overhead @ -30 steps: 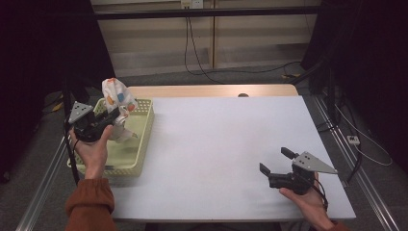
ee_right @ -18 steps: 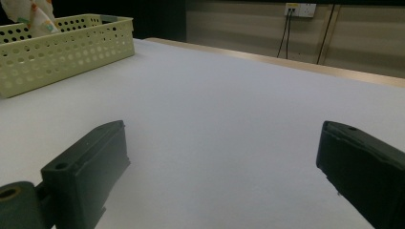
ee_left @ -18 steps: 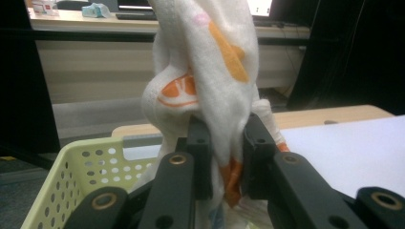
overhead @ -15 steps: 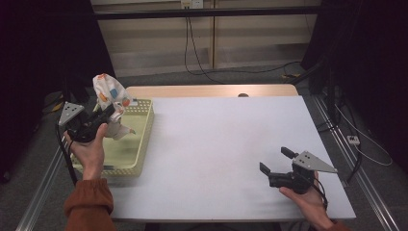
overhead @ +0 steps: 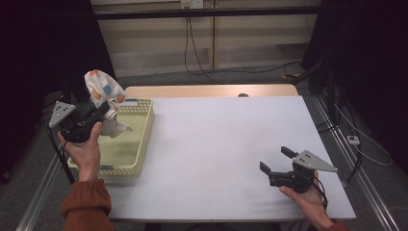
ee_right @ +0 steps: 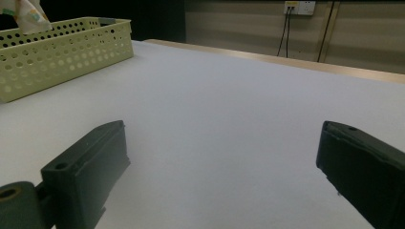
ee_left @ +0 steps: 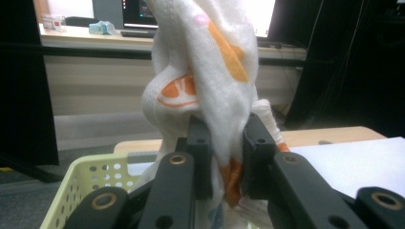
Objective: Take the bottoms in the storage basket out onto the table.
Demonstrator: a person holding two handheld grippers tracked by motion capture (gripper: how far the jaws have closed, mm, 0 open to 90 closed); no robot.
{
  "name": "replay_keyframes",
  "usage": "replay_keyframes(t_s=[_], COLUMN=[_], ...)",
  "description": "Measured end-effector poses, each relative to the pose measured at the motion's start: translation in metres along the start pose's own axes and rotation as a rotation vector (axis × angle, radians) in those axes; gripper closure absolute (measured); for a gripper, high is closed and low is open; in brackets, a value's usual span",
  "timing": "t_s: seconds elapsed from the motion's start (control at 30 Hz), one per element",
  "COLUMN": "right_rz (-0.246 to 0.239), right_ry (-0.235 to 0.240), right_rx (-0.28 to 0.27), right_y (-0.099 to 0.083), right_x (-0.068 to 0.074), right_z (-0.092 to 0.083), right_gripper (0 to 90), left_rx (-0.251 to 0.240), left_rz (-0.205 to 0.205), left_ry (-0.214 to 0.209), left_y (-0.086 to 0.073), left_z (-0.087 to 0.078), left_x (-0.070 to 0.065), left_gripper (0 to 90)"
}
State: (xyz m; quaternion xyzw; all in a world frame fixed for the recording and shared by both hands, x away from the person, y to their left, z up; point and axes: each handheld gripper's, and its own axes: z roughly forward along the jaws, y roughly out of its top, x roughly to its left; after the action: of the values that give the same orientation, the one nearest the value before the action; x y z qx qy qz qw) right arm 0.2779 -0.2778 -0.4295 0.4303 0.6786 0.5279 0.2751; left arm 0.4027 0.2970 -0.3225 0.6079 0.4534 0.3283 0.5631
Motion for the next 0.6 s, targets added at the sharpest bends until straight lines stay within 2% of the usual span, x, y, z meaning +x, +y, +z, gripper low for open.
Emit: replay_keyframes(t_s=[0.2, 0.6], right_rz=[-0.005, -0.023], right_ry=[0.002, 0.003], right_rx=[0.0, 0.002], right_y=[0.0, 0.001], right_x=[0.0, 0.004], right_z=[0.0, 0.001], right_gripper=[3.4, 3.4], left_rx=[-0.006, -0.031], left_rz=[0.016, 0.016], left_ry=[-0.009, -0.017], left_y=[0.005, 0.015], left_z=[-0.003, -0.013], left_x=[-0.003, -0.004], left_gripper=[77.5, 77.4])
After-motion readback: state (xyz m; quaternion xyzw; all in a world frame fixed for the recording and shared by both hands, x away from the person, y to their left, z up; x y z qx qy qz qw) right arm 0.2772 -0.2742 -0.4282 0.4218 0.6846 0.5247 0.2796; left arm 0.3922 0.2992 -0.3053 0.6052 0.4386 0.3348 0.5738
